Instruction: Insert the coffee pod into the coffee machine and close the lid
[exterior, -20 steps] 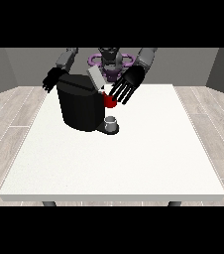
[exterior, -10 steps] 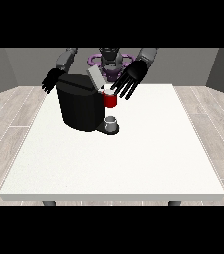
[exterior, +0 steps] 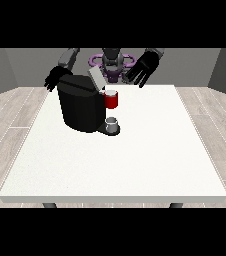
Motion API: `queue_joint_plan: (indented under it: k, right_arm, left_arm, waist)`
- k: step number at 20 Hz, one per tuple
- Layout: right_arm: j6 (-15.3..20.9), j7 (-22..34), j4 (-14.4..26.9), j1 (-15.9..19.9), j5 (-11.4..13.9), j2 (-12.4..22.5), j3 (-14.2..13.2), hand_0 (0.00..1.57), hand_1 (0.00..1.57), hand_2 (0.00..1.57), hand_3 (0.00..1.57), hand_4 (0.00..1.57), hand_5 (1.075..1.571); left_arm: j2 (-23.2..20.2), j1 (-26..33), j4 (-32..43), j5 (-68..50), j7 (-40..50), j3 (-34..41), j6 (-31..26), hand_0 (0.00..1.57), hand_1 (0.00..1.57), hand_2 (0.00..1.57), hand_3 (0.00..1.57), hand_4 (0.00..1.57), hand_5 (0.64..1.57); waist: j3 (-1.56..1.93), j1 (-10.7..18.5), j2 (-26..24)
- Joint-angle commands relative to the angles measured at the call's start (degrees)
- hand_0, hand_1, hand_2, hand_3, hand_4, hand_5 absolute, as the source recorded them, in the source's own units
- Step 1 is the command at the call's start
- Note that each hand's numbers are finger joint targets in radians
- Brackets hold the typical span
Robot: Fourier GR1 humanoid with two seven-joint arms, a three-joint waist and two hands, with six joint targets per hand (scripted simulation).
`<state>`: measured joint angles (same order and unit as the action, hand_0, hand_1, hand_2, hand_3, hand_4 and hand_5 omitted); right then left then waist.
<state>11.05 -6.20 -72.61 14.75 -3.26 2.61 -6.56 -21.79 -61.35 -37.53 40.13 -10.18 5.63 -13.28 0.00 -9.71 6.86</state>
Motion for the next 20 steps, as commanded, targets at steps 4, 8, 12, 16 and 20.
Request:
queue_joint_plan:
  k: [4,8,12,16,20]
  right_arm:
    - [-1.84,-0.48,0.35,-6.22,-1.18,1.12,-1.03,0.00,0.00,0.00,0.00,0.43,1.571]
    - [-0.68,0.12,1.15,-10.43,-1.09,0.73,-1.73,0.00,0.00,0.00,0.00,0.37,1.571]
    - [-3.01,-1.30,-2.17,-13.33,-0.59,1.10,0.20,0.00,0.00,0.00,0.00,0.49,1.571]
    - [-4.16,3.97,-4.72,-11.83,1.03,4.34,1.63,0.00,0.00,0.00,0.00,0.39,1.571]
    - [-7.62,3.90,-7.45,-10.95,-0.76,5.16,2.13,0.00,0.00,0.00,0.00,0.26,1.571]
  left_arm:
    - [8.33,7.26,-0.47,-12.96,-1.42,10.77,2.64,0.00,0.00,0.00,0.00,0.25,1.571]
    - [13.47,14.17,-0.74,-18.18,-2.52,12.82,-0.48,0.00,0.00,0.00,0.00,0.00,1.571]
    - [11.91,19.71,-1.98,-20.84,-4.36,14.81,-1.31,0.00,0.00,0.00,0.00,0.00,1.571]
    - [15.89,24.92,-2.34,-23.31,-3.25,15.44,-1.55,0.00,0.00,0.00,0.00,0.21,1.571]
    - [16.66,28.56,-3.72,-24.95,-2.48,15.31,-3.13,0.00,0.00,0.00,0.00,0.00,1.571]
  waist:
    - [-0.08,3.05,-7.54]
    - [-0.04,7.62,-15.67]
    - [-0.04,7.44,-17.59]
    - [-0.04,10.75,-22.13]
    - [0.00,12.67,-23.27]
